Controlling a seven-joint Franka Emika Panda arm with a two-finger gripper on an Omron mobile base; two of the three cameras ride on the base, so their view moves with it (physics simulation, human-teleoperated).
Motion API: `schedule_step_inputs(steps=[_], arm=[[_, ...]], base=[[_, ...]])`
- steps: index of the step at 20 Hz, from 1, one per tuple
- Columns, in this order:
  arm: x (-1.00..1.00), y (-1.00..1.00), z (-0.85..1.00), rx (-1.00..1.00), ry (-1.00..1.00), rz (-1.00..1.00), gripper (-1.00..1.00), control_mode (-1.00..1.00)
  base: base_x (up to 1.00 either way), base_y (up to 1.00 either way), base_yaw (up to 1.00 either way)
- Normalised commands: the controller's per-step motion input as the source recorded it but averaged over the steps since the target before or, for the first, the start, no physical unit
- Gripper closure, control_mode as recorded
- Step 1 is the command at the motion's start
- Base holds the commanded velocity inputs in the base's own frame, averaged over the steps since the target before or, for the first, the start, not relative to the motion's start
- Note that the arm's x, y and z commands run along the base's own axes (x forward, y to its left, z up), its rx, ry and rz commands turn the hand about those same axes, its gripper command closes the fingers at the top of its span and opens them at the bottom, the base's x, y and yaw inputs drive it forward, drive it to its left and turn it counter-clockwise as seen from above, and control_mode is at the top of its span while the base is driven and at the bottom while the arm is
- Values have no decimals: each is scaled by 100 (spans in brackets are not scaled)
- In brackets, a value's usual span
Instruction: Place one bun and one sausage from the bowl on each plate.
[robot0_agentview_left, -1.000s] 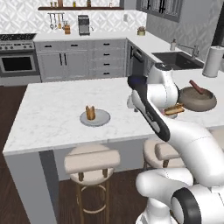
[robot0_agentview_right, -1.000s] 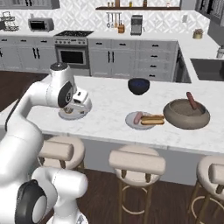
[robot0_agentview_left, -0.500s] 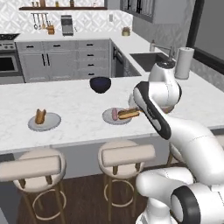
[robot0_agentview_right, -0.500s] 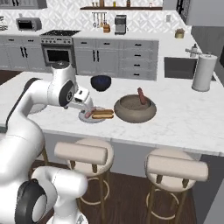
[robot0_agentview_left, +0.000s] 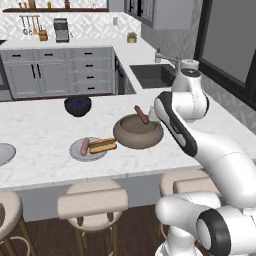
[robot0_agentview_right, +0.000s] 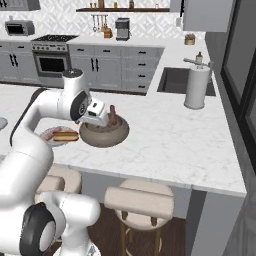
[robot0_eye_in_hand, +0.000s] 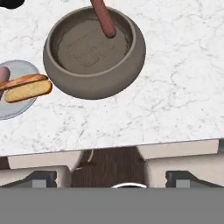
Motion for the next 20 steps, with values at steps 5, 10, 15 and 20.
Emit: schedule_step_inputs(steps=[5, 10, 15, 20], arm=[[100, -22, 1, -3, 0, 0, -100, -100], [100, 12, -14, -11, 0, 0, -100, -100], [100, 23, -51, -12, 2, 2, -100, -100], [100, 11, -62, -5, 9, 2, -100, -100]], base=[[0, 0, 0], [0, 0, 0], [0, 0, 0], [0, 0, 0]])
